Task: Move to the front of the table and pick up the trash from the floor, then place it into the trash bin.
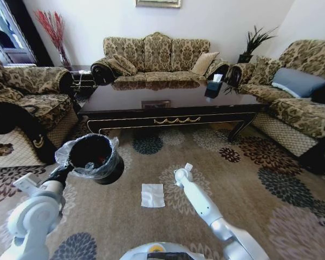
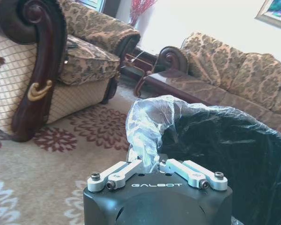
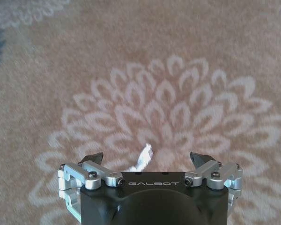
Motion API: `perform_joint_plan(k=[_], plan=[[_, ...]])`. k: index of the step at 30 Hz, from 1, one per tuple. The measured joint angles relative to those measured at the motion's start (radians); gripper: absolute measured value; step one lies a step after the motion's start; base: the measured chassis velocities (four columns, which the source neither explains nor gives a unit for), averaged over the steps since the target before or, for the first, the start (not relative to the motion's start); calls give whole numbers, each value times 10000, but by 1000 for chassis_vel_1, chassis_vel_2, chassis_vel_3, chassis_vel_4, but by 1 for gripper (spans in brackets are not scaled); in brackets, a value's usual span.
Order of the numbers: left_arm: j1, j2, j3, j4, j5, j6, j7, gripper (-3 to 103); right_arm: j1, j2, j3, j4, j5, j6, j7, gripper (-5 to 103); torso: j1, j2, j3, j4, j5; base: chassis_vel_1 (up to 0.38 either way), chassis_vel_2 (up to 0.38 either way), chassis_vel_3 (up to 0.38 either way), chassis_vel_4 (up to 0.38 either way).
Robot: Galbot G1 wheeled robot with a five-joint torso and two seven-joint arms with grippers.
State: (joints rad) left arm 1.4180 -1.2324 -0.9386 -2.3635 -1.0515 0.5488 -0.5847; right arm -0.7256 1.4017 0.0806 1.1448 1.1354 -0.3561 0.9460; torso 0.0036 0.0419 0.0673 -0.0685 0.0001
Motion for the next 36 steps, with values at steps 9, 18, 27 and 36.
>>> perform_joint_plan(k=[9,18,27,36], plan=[[214,-110,-168,-280,13,-31,40,3,-186,565,482,-440,-144,82,-46,100,0,0,0,3,-2,0,0,0,0],[423,-121,-245,-523,90,-16,40,3,140,1072,1211,-1205,-395,327,-332,100,0,0,0,1,-3,0,0,0,0],[482,-114,-233,-540,199,15,9,3,517,1077,1390,-2263,-866,781,-1313,100,0,0,1,2,-2,0,0,0,0],[644,-107,-346,-615,267,34,-5,3,673,1102,1072,-3092,-1198,1002,-2503,100,1,0,0,2,-2,0,0,0,0]])
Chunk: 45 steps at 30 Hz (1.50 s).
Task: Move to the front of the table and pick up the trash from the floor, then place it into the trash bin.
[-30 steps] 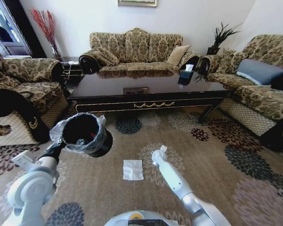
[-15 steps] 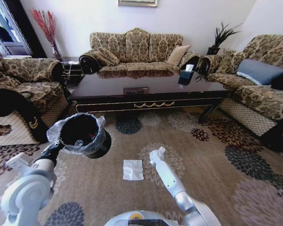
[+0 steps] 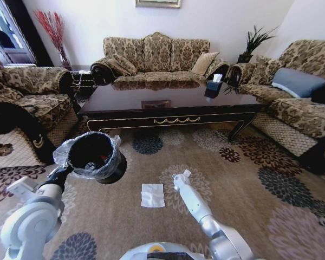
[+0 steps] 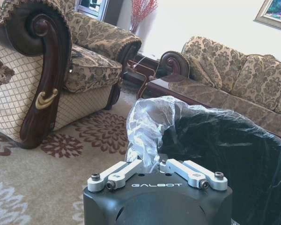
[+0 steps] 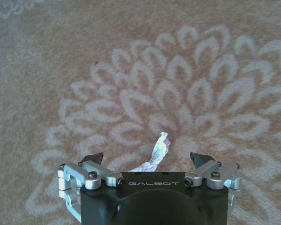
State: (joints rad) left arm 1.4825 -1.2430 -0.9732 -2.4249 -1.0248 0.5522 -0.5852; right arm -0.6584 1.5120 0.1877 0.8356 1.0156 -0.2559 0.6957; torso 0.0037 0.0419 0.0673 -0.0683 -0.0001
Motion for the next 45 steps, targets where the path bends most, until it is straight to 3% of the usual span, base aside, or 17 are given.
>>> perform_joint_plan(k=[4,7,10,13,14,15,17,19,21,23,28,37,39,45], plan=[[69,-11,-53,-59,6,2,-1,3,34,35,-116,-226,-173,103,-306,102,0,0,0,0,1,0,0,0,0],[101,-10,-91,-87,6,3,-1,3,87,58,-120,-432,-306,179,-490,98,0,0,0,0,1,0,0,0,0],[151,-3,-151,-134,5,4,-1,3,144,73,-27,-804,-525,285,-737,83,0,0,0,0,1,0,0,0,0],[168,2,-157,-153,1,6,-1,3,144,46,5,-880,-575,288,-802,78,0,0,-1,0,1,0,0,0,0],[170,6,-158,-157,0,7,-1,3,130,30,48,-922,-609,289,-830,66,0,0,-2,1,0,0,0,0,0],[170,6,-158,-158,0,7,0,3,122,27,69,-937,-628,289,-843,66,0,0,-2,0,-1,0,0,0,0],[170,0,-137,-161,1,7,0,3,106,21,128,-983,-714,290,-875,56,0,1,-3,0,-1,0,0,0,0],[172,-8,-120,-162,5,7,-1,3,96,19,147,-997,-750,293,-888,56,0,1,-3,0,-2,0,0,0,0],[179,-34,-72,-181,24,11,0,3,72,-2,185,-1014,-825,298,-906,39,0,1,-2,-2,-2,0,0,0,0],[183,-37,-67,-187,31,12,0,3,65,-9,187,-1012,-837,298,-906,39,0,2,-2,-3,-2,0,0,0,0],[239,-60,-53,-238,52,12,-1,3,-55,-147,77,-677,-854,291,-868,7,2,-3,3,1,4,0,0,0,0],[271,-77,-35,-260,68,12,0,3,-444,-408,-443,593,-621,252,-416,0,1,-3,2,1,3,0,0,0,0],[269,-73,-26,-262,67,11,0,3,-765,-689,-847,1559,-521,289,3,0,1,-3,1,2,3,0,0,0,0],[273,-92,232,-134,142,-1,0,3,-1311,-1520,-1713,3951,-307,471,226,0,2,-2,0,-3,3,0,0,0,0]])
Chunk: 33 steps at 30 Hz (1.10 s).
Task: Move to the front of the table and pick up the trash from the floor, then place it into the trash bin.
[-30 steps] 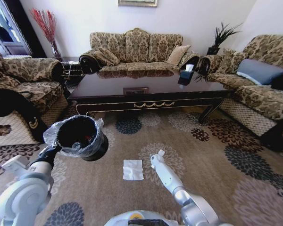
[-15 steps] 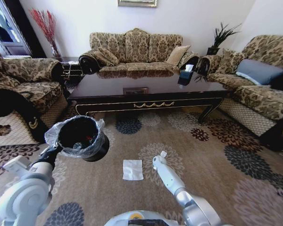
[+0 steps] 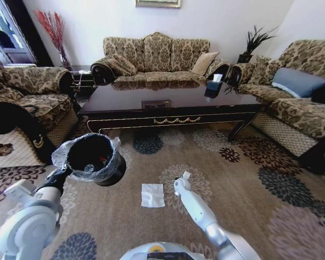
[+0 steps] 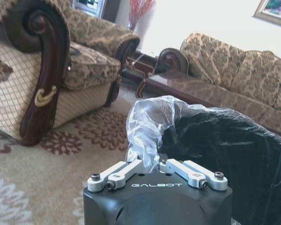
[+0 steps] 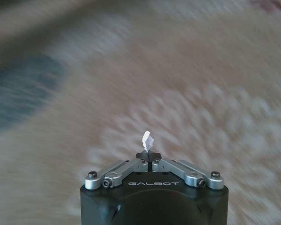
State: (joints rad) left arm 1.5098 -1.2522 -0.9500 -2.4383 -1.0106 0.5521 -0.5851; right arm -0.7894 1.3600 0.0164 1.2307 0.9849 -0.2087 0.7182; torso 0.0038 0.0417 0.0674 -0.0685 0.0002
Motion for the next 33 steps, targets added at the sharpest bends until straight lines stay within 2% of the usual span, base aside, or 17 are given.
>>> perform_joint_plan(k=[4,10,14,17,18,22,24,27,29,33], plan=[[-93,-67,385,345,45,0,-91,3,243,-970,-988,2259,249,572,-318,0,0,0,-1,2,0,0,0,0,0],[-202,-126,613,667,35,7,-166,3,1192,-1804,-1990,3826,424,1295,-675,0,0,0,0,3,-3,0,0,0,0],[-307,-79,713,922,12,16,-165,3,2315,-2279,-3177,4739,575,1957,-940,0,-1,1,0,1,-2,0,0,0,0],[-361,-49,740,1006,-4,20,-164,3,2817,-2314,-3685,4928,574,2267,-1047,0,-1,1,-1,2,-4,0,0,0,0],[-424,-25,755,1082,-21,22,-163,3,3304,-2284,-4206,5048,557,2456,-1116,0,-1,1,0,3,-2,0,0,0,0],[-536,19,777,1223,-67,30,-163,3,4313,-2098,-5179,5204,459,2574,-1166,0,-1,1,0,2,-3,0,0,0,0],[-630,57,789,1342,-105,36,-161,3,5224,-1797,-6098,5271,361,2625,-1245,0,0,1,0,5,-6,0,0,0,0],[-689,75,802,1403,-122,40,-158,3,5674,-1550,-6653,5286,271,2649,-1305,0,0,1,0,4,-5,0,0,0,0],[-792,108,829,1505,-150,50,-153,3,6241,-1089,-7434,5185,-20,2699,-1396,0,-1,2,-1,4,-5,0,0,0,0],[-913,158,832,1627,-191,54,-143,3,6622,-663,-8113,4787,-463,2760,-1501,0,0,2,0,4,-5,0,0,0,0]])
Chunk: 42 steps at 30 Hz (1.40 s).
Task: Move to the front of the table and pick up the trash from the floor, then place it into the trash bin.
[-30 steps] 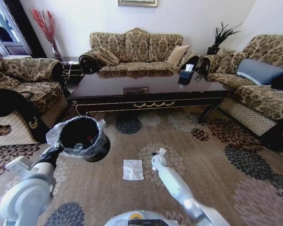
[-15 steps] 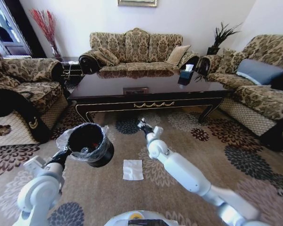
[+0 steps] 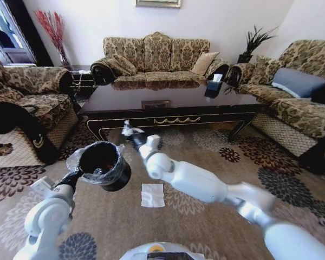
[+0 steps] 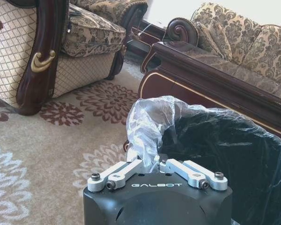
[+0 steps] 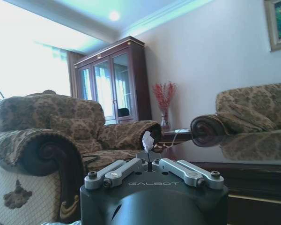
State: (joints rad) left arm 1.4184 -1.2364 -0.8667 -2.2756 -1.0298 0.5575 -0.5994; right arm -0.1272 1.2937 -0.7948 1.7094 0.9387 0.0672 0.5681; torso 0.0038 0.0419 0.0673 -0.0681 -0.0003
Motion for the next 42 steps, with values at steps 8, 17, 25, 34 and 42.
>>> perform_joint_plan(k=[8,17,25,34,42], plan=[[-162,170,-23,193,-106,7,51,3,180,807,-866,-921,-506,-80,-1,0,-1,0,0,0,1,0,0,0,0],[-186,226,-94,73,-169,36,128,3,-208,773,-993,-766,-733,-729,651,19,-2,0,0,-2,3,0,0,0,0],[-158,244,-131,117,-134,35,162,3,-476,406,-914,-318,-823,-854,864,51,-2,0,-1,-2,3,0,0,0,0],[-160,263,-378,523,-48,-45,292,3,-949,171,344,-447,50,-1194,1409,84,-2,0,-1,-1,4,0,0,0,0],[-86,491,-957,1111,-31,-239,439,3,-2054,-94,1971,-1544,931,-1762,1962,100,-1,0,0,0,3,0,0,0,0]])
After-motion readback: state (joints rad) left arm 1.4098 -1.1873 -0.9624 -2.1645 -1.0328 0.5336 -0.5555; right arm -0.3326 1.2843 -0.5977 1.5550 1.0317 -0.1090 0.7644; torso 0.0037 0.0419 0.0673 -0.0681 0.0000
